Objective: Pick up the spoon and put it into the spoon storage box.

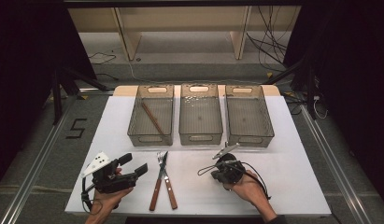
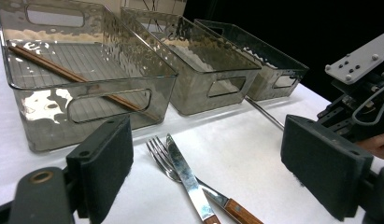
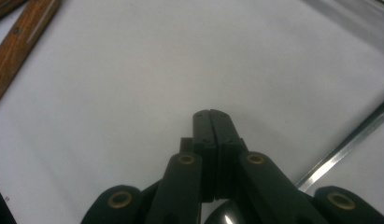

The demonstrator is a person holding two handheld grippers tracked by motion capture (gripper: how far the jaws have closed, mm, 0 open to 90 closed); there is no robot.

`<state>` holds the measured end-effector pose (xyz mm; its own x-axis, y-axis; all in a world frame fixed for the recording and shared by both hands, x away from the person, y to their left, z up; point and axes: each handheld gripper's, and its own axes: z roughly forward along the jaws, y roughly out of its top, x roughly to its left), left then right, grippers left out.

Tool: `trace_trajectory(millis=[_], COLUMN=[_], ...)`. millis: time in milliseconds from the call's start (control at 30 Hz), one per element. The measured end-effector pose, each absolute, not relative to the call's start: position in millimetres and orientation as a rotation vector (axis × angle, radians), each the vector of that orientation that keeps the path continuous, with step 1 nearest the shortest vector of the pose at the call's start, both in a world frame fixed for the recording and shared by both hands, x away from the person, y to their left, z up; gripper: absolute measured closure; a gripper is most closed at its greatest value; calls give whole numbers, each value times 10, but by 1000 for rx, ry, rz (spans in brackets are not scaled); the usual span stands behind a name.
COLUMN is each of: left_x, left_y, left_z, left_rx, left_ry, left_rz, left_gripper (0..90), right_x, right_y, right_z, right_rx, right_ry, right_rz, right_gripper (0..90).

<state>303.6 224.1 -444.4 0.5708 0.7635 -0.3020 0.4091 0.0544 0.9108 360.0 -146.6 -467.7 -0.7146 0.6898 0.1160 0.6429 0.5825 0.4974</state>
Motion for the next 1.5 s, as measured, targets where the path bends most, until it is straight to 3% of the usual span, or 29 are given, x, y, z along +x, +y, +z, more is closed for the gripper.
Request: trace_trajectory(millis=[633, 1167, 1433, 1500], left_x=[3031, 3028, 3030, 3031], left_y=[2234, 2211, 2225, 2222], left_z=[-4450, -4441, -4446, -4447], left_rx=[1572, 1577, 1578, 1579], left_ry=[1023, 1015, 1018, 1017], left_rz=[358, 360, 362, 363], left_gripper=[165, 165, 165, 165], right_x=[3453, 3350, 3385, 3409], right_y=[-1696, -2302, -2365, -2359], right_z=[-4674, -4606, -4530, -4442], right_rx=[1171, 1306, 1311, 1302], right_ry=[2726, 2610, 2610, 2594], right_rz=[693, 527, 541, 571], right_gripper=[900, 900, 900, 862])
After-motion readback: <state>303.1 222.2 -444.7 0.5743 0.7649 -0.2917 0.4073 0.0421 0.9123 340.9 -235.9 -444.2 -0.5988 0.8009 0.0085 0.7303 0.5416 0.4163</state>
